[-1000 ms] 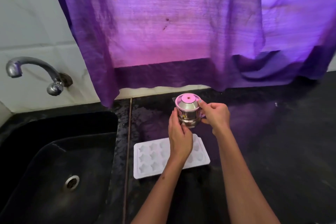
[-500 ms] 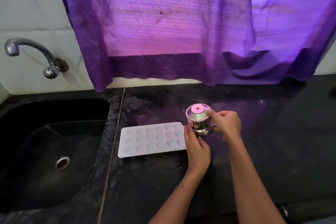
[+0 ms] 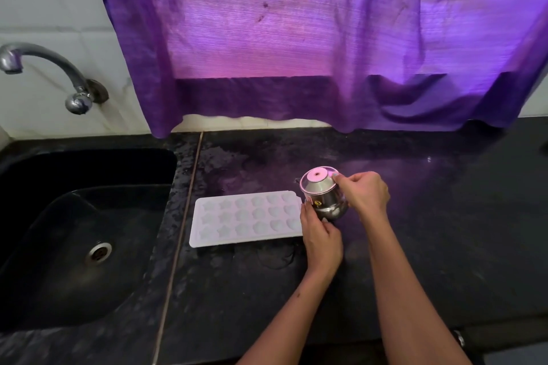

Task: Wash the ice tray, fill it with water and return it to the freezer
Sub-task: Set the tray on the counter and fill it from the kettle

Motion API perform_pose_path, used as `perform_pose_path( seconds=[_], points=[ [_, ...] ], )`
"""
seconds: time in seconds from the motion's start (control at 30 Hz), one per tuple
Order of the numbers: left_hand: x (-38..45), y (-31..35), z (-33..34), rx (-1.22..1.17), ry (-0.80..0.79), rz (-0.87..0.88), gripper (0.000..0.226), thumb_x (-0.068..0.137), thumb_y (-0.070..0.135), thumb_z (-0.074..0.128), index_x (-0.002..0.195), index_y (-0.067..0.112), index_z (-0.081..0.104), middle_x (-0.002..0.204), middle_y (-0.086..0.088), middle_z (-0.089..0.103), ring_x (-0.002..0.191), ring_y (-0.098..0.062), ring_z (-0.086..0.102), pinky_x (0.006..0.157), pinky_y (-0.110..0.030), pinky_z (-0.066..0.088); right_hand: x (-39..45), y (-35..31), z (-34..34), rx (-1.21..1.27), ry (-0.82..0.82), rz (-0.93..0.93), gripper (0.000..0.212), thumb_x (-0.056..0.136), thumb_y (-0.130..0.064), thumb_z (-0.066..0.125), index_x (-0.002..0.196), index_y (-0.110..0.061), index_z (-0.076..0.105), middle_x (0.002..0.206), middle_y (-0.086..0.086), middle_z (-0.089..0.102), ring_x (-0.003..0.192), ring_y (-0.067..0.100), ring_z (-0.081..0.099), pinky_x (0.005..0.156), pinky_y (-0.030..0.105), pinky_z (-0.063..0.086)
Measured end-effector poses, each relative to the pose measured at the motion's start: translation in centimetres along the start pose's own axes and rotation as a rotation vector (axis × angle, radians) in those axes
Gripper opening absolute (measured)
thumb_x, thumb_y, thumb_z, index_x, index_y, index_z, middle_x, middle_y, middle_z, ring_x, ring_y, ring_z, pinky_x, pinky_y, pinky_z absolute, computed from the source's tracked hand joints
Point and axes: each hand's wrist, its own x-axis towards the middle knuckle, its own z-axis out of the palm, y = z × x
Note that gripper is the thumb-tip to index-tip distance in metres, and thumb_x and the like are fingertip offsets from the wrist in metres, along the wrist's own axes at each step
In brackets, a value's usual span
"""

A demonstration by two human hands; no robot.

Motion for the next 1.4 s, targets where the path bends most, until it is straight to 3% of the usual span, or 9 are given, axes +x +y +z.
perform_pose_path(
  seconds=[0.1, 0.37, 0.57, 0.73, 0.9, 1.13, 1.23, 1.3, 1.4],
  points=[
    [0.3, -0.2, 0.1, -0.014, 0.002, -0.005, 0.053, 0.086, -0.004, 0.04, 0.139, 0.003, 0.04, 0.14, -0.016, 0.045, 0.132, -0.03, 0.041, 0.11, -0.043, 0.033, 0.1, -0.3, -0.1, -0.046, 0.007, -0.003, 0.038, 0.082, -0.042, 0.063, 0.055, -0.016, 0.062, 0.074, 0.009, 0.07, 0.079, 0.029, 0.06, 0.066, 0.027, 0.036],
    [0.4, 0.1, 0.1, -0.021, 0.0, 0.002, 0.051, 0.087, -0.003, 0.04, 0.137, 0.003, 0.042, 0.137, -0.015, 0.048, 0.128, -0.028, 0.044, 0.108, -0.042, 0.035, 0.3, -0.5, -0.1, -0.103, 0.021, -0.021, 0.04, 0.081, -0.043, 0.064, 0.052, -0.015, 0.059, 0.07, 0.008, 0.067, 0.075, 0.028, 0.059, 0.065, 0.028, 0.036],
    [0.5, 0.3, -0.1, -0.029, -0.002, 0.0, 0.051, 0.086, -0.004, 0.04, 0.136, 0.003, 0.043, 0.134, -0.013, 0.05, 0.125, -0.026, 0.046, 0.107, -0.04, 0.035, 0.3, -0.8, 0.0, -0.131, 0.025, -0.025, 0.033, 0.081, -0.044, 0.064, 0.069, -0.014, 0.071, 0.079, 0.009, 0.07, 0.081, 0.03, 0.06, 0.066, 0.028, 0.037],
    [0.4, 0.5, -0.2, -0.03, -0.007, 0.015, 0.052, 0.084, -0.003, 0.039, 0.135, 0.003, 0.045, 0.131, -0.013, 0.052, 0.122, -0.026, 0.049, 0.106, -0.04, 0.037, 0.2, -1.0, 0.0, -0.139, 0.031, -0.018, 0.035, 0.082, -0.045, 0.064, 0.063, -0.015, 0.067, 0.071, 0.007, 0.065, 0.074, 0.029, 0.056, 0.064, 0.028, 0.036],
    [0.3, 0.8, -0.2, -0.022, -0.013, 0.01, 0.051, 0.086, -0.004, 0.04, 0.137, 0.003, 0.043, 0.132, -0.014, 0.051, 0.123, -0.026, 0.047, 0.107, -0.036, 0.036, 0.1, -1.3, -0.3, -0.139, 0.036, -0.021, 0.035, 0.082, -0.045, 0.064, 0.066, -0.014, 0.069, 0.072, 0.007, 0.065, 0.073, 0.027, 0.055, 0.065, 0.028, 0.037],
    [0.2, 0.9, -0.5, -0.025, 0.008, 0.045, 0.053, 0.086, -0.001, 0.04, 0.138, 0.004, 0.04, 0.137, -0.013, 0.046, 0.129, -0.028, 0.043, 0.109, -0.041, 0.034, -0.1, -1.3, -0.6, -0.076, 0.034, -0.016, 0.039, 0.08, -0.046, 0.064, 0.055, -0.017, 0.063, 0.078, 0.01, 0.071, 0.085, 0.032, 0.064, 0.068, 0.028, 0.039],
    [0.1, 1.0, -0.7, -0.013, 0.025, 0.066, 0.053, 0.088, -0.001, 0.041, 0.141, 0.004, 0.036, 0.144, -0.014, 0.039, 0.134, -0.029, 0.037, 0.111, -0.044, 0.031, -0.2, -1.4, -0.6, -0.039, 0.022, -0.007, 0.039, 0.079, -0.047, 0.064, 0.055, -0.016, 0.066, 0.075, 0.009, 0.072, 0.084, 0.029, 0.066, 0.074, 0.03, 0.046],
    [0.1, 1.2, -1.0, -0.007, 0.041, 0.083, 0.054, 0.09, -0.001, 0.042, 0.144, 0.004, 0.032, 0.148, -0.014, 0.034, 0.137, -0.028, 0.032, 0.113, -0.042, 0.028, -0.3, -1.5, -0.5, -0.004, 0.022, -0.008, 0.04, 0.078, -0.047, 0.065, 0.056, -0.014, 0.067, 0.071, 0.009, 0.071, 0.081, 0.029, 0.068, 0.08, 0.034, 0.052],
    [0.0, 1.5, -1.5, -0.008, 0.063, 0.094, 0.055, 0.092, -0.002, 0.042, 0.145, 0.005, 0.029, 0.151, -0.012, 0.03, 0.14, -0.025, 0.028, 0.116, -0.037, 0.024, -0.6, -2.1, -0.3, -0.002, 0.016, -0.036, 0.039, 0.08, -0.045, 0.065, 0.055, -0.014, 0.066, 0.07, 0.009, 0.07, 0.08, 0.028, 0.067, 0.076, 0.033, 0.05]
  ],
)
